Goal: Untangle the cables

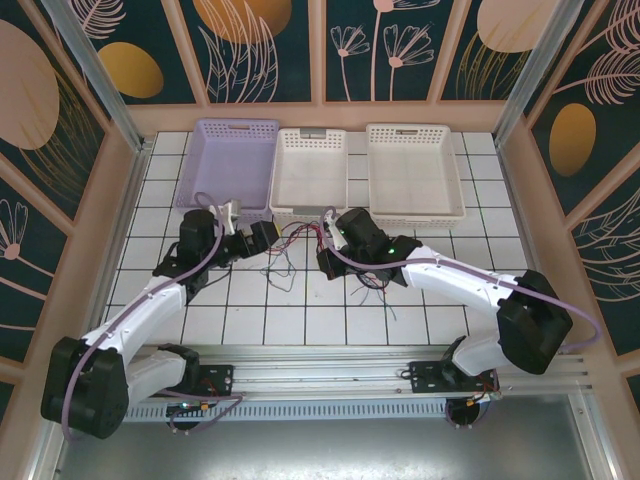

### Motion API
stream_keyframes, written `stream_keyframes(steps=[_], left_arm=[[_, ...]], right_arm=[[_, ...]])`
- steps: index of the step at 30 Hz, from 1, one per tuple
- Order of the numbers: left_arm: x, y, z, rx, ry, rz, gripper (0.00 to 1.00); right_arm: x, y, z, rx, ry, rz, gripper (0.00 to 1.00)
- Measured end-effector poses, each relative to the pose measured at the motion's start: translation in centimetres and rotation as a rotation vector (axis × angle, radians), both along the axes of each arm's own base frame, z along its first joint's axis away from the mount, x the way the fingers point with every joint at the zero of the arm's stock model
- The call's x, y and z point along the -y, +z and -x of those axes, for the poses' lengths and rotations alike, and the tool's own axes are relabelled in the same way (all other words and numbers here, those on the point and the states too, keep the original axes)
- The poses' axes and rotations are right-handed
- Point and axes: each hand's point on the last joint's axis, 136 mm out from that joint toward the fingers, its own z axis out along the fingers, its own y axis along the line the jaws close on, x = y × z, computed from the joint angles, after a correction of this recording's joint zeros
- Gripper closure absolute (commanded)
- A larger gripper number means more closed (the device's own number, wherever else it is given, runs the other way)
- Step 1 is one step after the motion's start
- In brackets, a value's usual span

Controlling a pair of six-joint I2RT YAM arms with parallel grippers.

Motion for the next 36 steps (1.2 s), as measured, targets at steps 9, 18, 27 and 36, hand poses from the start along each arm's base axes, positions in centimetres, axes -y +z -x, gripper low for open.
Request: stream_keyframes(steps=[9, 18, 27, 36], left_arm=[[1.5, -0.4, -0.4, 0.010, -0.026, 0.020, 0.03], [2.5, -2.8, -0.5, -0.043, -0.048, -0.005, 0.04], [3.9, -2.1, -0.2, -0.016, -0.078, 0.018, 0.08], [3.9, -1.6, 0.0, 0.002, -0.079, 0.017, 0.23]], right_arm=[[-0.5, 0.3, 0.9, -0.013, 0.049, -0.019, 1.00], [-0.9, 1.0, 1.5, -0.011, 0.081, -0.044, 1.00], [-1.0, 1.1, 1.7, -0.005, 0.098, -0.044, 1.00], [-1.0, 1.1, 1.7, -0.001, 0.105, -0.042, 1.00]])
